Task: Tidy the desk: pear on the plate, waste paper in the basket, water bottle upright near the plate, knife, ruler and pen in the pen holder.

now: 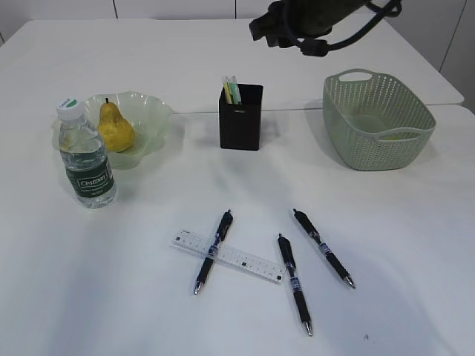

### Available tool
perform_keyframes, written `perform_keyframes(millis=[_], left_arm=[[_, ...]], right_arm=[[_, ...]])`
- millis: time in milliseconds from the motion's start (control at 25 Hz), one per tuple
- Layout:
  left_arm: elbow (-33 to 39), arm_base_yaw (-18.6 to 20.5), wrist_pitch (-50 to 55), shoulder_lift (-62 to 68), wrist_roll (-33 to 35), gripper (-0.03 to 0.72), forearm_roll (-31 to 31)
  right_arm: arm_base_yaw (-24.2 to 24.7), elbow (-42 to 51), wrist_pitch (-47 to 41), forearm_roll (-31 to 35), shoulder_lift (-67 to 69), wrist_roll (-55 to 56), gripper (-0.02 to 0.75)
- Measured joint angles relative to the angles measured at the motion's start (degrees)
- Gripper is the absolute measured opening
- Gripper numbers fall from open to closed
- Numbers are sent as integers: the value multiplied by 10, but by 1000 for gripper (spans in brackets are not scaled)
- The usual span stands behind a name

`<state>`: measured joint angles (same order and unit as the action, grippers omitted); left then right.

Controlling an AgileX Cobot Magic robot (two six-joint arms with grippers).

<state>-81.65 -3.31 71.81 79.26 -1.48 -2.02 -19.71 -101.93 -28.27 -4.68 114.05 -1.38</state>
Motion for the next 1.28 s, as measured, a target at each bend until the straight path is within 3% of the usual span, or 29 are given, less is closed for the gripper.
perform_keyframes(millis=[240,520,960,1280], left_arm=[[0,0,0,0,0,239,0],[0,0,0,0,0,239,0],[0,0,0,0,0,239,3],[0,0,0,0,0,239,4]], right_arm=[[-24,-74,-237,13,-14,-75,314],[-71,-83,-394,94,-13,-176,314],[-116,-84,-422,156,69,-222,322],[-137,-84,-422,158,110,-236,336]])
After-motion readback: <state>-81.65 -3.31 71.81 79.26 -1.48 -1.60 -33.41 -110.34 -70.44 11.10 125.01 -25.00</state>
